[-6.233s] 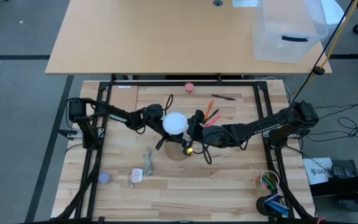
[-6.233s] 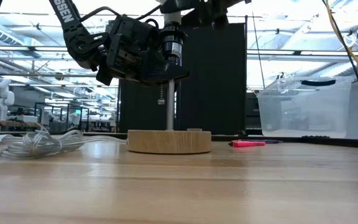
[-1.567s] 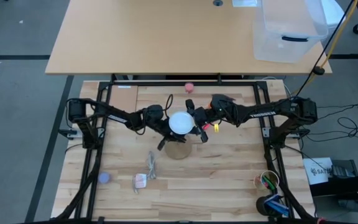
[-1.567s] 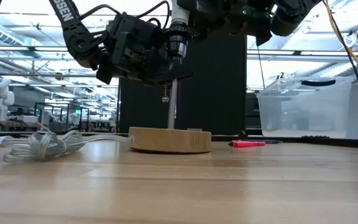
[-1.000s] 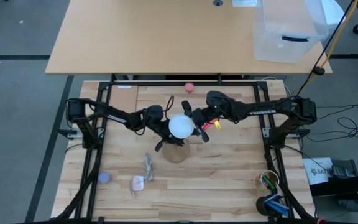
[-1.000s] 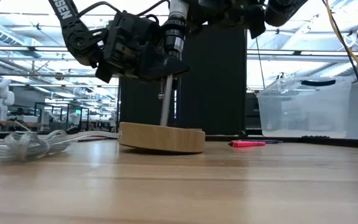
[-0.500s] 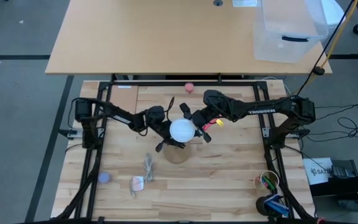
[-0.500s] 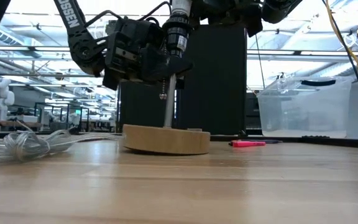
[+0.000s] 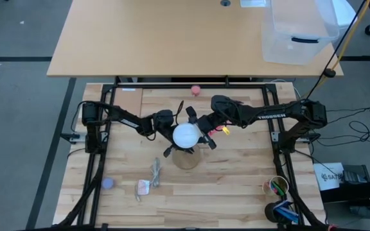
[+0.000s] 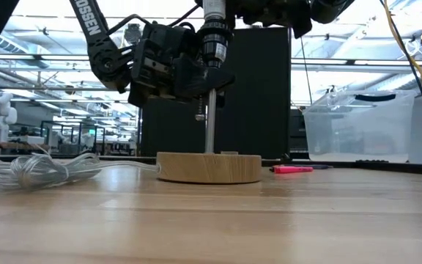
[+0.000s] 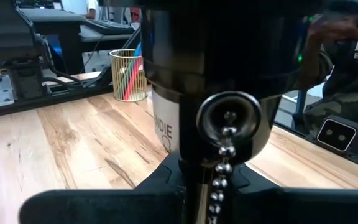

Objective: Screw lightbulb
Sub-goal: Remove the white lightbulb from the desk lamp

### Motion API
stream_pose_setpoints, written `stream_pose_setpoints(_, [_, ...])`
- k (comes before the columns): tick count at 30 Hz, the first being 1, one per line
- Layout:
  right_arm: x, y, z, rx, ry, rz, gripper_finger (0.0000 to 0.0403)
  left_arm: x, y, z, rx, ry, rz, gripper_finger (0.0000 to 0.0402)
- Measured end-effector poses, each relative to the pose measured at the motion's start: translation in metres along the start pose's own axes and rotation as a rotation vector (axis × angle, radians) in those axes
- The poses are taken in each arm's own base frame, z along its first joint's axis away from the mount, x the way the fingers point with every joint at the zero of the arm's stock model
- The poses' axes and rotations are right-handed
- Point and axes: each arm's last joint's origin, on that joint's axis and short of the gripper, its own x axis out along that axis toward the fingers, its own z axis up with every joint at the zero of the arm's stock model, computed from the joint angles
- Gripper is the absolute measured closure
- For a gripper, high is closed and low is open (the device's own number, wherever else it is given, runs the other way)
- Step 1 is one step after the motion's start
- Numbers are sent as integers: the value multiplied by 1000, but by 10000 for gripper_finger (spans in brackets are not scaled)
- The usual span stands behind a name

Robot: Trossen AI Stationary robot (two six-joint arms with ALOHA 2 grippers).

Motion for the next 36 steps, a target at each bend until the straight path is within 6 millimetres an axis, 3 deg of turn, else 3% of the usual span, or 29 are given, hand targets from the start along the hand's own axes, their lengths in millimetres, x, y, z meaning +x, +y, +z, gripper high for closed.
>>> stream_pose_setpoints(9, [-2,1,4,33,5,-2,110,0,0,0,-11,1,9,374])
stream_pose_setpoints(19, [-15,11,8,93,115,13,103,0,1,0,-13,0,8,374])
stream_pose_setpoints(29, [-55,21,32,80,229,-153,103,0,1,0,-14,1,7,374])
stream_pose_setpoints(36, [-86,41,43,151,372,-389,108,0,1,0,-19,4,31,374])
